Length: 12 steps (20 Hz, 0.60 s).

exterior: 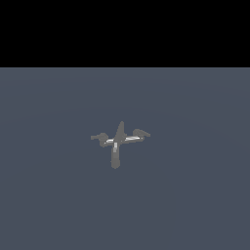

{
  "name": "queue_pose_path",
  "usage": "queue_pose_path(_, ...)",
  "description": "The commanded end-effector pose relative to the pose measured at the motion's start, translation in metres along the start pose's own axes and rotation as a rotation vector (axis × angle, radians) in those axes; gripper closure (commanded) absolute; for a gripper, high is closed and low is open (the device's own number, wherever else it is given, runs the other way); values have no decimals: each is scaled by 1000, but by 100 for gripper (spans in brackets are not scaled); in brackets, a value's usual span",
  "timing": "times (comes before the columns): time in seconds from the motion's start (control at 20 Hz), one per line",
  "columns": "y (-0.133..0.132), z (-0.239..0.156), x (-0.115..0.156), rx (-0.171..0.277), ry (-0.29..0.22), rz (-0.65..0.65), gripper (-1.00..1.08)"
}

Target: Turn on the faucet by rotating a designated handle.

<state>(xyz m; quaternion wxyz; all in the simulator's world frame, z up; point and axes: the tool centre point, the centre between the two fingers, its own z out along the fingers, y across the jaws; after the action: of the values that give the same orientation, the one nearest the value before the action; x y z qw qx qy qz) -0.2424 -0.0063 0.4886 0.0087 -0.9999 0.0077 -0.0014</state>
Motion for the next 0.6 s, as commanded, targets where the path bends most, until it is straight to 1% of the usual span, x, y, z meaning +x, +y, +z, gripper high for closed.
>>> queue_pose_path(0.0,0,0,0,0,0,0,108)
queue_pose_path(0.3,-4,7,2,0,0,18,108)
queue_pose_path(0.55,-13,23,8,-1,0,62,108)
